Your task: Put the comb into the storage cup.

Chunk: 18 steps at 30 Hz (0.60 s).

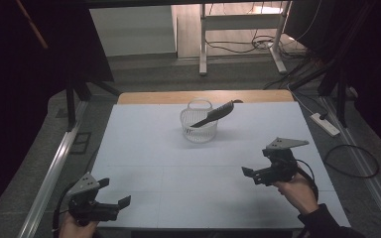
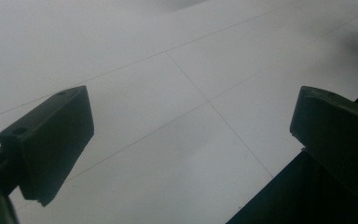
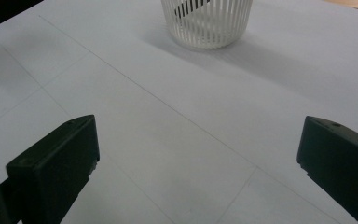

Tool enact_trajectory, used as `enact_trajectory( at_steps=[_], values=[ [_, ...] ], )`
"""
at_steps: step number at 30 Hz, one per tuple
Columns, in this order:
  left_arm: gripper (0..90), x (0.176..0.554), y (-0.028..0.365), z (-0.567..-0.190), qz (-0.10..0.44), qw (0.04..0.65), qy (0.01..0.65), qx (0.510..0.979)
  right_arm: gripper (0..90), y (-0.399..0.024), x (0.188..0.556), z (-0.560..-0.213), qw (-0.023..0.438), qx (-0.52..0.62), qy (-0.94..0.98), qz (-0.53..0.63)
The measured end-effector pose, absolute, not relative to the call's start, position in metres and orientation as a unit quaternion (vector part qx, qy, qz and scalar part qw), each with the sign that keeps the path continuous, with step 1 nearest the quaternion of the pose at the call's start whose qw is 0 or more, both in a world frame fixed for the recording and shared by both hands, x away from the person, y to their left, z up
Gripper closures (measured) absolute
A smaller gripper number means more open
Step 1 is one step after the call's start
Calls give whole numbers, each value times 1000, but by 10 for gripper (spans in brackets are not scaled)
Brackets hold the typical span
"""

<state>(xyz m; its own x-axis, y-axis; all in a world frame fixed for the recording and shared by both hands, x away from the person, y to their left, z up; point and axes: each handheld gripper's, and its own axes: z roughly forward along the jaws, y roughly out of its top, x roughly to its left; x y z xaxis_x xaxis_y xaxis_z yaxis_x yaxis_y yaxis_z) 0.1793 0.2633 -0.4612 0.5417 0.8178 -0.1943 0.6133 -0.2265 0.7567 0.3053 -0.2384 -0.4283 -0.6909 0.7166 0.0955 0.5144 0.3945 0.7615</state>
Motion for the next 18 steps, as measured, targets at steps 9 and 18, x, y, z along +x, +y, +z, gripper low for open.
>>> enact_trajectory(
  at_steps=[9,18],
  values=[
    [5,179,263,-461,123,416,463,773,0,-246,300,-428,126,378,823,406],
    [6,179,263,-461,123,416,463,773,2,-253,294,-428,126,380,821,407]
  ],
)
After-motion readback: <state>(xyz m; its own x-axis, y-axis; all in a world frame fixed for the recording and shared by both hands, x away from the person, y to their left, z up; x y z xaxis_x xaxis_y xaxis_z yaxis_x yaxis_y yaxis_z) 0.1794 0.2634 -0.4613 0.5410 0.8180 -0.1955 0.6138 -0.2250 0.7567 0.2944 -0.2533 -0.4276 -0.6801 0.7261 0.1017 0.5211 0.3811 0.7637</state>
